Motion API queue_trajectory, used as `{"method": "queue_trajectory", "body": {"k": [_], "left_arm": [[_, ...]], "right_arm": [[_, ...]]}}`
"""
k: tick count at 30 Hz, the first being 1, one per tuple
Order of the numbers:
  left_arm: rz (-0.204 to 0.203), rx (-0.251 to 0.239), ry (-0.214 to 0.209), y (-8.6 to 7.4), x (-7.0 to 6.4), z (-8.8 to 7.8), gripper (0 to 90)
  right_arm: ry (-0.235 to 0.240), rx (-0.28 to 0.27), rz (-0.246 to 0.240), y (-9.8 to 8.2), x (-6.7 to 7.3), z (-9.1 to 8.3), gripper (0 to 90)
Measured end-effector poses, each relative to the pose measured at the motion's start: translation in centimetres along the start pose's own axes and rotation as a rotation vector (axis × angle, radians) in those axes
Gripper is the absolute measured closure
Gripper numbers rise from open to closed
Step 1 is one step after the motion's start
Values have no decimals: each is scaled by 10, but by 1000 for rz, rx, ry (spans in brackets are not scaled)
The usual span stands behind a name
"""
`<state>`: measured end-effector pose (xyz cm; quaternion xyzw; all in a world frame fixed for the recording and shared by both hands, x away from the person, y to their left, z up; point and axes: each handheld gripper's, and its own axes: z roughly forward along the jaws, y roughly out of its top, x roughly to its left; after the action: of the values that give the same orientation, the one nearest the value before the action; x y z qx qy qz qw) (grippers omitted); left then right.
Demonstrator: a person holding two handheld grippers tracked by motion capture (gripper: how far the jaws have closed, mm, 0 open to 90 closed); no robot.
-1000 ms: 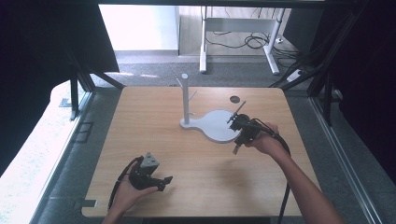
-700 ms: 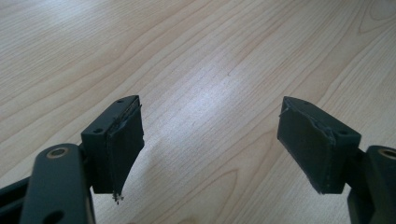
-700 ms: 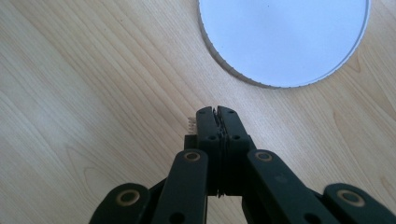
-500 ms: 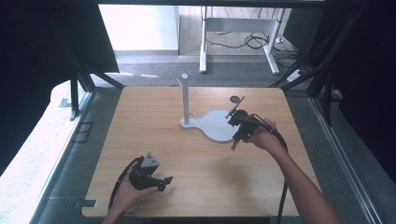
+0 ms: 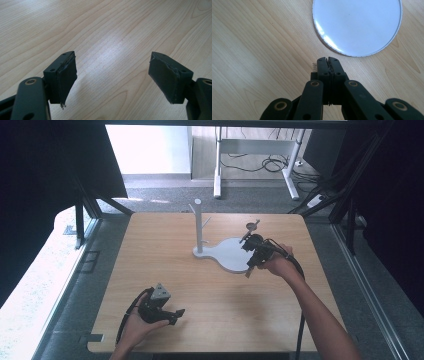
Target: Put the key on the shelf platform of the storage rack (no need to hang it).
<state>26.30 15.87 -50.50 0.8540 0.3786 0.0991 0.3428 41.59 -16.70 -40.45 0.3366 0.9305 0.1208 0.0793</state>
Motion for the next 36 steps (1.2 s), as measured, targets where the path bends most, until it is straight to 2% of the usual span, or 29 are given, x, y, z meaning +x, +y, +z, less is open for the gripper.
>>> {"method": "queue_trajectory", "body": {"k": [14,36], "left_arm": [[3,6,0,0,1,0,228],[2,-1,1,0,1,-1,227]], "right_arm": [[-7,-8,31,8,-9,2,899],[-8,-27,43,21,-17,1,899]]}}
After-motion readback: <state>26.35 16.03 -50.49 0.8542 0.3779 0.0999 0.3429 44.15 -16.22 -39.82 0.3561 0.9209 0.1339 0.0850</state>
